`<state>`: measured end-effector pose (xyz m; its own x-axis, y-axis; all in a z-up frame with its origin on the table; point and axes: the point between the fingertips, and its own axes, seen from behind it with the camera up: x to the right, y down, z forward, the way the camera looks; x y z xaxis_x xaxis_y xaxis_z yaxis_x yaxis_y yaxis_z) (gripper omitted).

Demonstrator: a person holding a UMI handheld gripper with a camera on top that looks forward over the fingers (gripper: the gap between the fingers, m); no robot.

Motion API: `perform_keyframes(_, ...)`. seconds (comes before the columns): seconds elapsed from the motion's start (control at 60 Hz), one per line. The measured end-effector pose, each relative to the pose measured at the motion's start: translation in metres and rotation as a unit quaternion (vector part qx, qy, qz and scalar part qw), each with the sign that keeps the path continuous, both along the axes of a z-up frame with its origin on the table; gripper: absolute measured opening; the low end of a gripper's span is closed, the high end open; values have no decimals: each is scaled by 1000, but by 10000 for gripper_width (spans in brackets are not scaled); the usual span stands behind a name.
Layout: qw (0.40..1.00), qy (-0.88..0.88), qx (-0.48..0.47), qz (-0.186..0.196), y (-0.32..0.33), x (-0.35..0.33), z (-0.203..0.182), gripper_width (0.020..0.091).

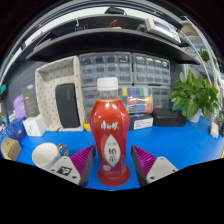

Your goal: Pour water

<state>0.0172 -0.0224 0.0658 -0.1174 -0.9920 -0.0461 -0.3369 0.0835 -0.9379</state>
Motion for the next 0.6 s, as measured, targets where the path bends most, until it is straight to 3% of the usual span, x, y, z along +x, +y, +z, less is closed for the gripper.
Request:
perform_keyframes(0.05, 1000, 10, -3, -5, 2, -13, -6, 775)
perform_keyframes(0.283, 998, 53, 14, -42, 23, -92, -4, 764)
perform_keyframes(0.6, 1000, 17, 5, -26, 95, -148, 94, 766)
